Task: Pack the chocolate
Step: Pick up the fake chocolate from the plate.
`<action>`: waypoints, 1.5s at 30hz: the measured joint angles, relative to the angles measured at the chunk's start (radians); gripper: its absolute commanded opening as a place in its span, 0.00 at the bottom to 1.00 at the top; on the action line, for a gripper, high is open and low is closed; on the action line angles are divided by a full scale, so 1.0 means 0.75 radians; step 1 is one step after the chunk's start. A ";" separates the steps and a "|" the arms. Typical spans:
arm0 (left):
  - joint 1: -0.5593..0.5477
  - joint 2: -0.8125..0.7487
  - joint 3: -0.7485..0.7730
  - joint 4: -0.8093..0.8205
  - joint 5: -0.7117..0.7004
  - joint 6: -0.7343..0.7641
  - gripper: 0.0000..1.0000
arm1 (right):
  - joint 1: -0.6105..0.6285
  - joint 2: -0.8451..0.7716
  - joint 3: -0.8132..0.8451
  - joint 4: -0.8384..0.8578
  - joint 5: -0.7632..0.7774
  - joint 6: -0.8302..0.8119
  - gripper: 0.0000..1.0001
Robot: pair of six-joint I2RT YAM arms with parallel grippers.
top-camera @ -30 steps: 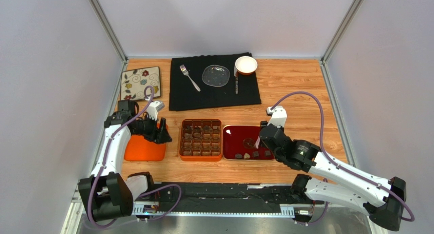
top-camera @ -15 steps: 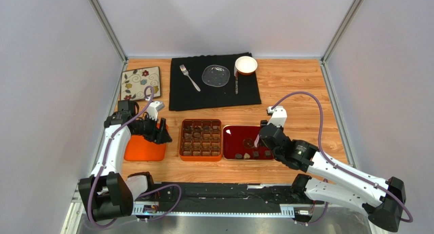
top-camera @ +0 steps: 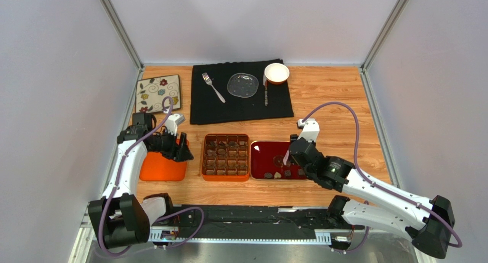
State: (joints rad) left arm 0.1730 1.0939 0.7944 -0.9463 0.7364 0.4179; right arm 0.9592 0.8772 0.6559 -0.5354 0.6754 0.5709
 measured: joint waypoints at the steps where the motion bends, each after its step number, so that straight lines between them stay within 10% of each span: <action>1: 0.000 0.000 0.000 0.000 0.000 0.000 0.70 | -0.001 -0.001 -0.003 0.002 -0.001 0.000 0.35; 45: 0.007 0.000 0.000 -0.012 0.009 0.015 0.68 | -0.056 0.092 0.091 0.105 -0.106 -0.151 0.22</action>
State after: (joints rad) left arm 0.1783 1.0939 0.7944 -0.9550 0.7433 0.4290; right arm 0.9173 0.9459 0.7238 -0.4568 0.5957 0.4580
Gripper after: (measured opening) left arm 0.683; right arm 0.279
